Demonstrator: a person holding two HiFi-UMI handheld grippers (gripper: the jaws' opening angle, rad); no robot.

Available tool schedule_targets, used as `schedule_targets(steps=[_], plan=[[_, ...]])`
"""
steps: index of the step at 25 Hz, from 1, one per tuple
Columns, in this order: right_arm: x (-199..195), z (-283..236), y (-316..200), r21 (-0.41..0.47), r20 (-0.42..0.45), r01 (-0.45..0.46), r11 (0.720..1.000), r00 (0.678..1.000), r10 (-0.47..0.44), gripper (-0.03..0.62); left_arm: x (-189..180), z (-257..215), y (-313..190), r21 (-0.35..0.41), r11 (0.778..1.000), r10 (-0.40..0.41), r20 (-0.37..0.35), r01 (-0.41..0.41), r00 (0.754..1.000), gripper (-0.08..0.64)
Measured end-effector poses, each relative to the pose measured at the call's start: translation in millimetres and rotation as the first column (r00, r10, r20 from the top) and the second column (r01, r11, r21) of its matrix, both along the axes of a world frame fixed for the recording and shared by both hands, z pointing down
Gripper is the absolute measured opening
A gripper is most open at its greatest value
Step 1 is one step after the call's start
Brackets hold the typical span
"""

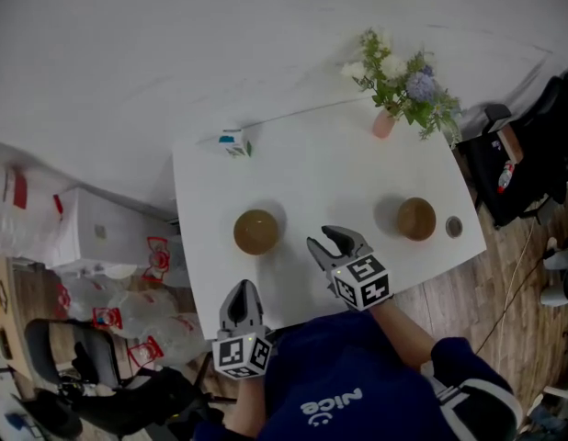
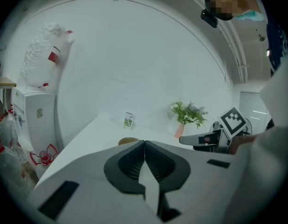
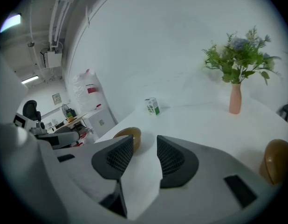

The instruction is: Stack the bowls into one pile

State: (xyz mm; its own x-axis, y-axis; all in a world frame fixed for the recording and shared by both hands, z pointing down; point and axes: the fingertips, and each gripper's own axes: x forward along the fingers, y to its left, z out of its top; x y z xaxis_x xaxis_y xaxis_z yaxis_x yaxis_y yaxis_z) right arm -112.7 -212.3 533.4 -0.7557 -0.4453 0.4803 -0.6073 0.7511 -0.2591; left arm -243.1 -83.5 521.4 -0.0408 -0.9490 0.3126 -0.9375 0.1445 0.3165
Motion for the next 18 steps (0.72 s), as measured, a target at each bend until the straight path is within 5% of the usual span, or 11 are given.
schedule_targets(steps=[7, 18], plan=[[-63, 22, -7, -0.021, -0.018, 0.061, 0.998, 0.998, -0.062, 0.172, -35, 2, 15, 0.003, 1.000, -0.022, 0.013, 0.022, 1.000, 0.018], [-108, 64, -25, -0.099, -0.104, 0.065, 0.993, 0.992, -0.075, 0.138, -71, 8, 17, -0.010, 0.999, 0.032, 0.016, -0.032, 0.999, 0.018]])
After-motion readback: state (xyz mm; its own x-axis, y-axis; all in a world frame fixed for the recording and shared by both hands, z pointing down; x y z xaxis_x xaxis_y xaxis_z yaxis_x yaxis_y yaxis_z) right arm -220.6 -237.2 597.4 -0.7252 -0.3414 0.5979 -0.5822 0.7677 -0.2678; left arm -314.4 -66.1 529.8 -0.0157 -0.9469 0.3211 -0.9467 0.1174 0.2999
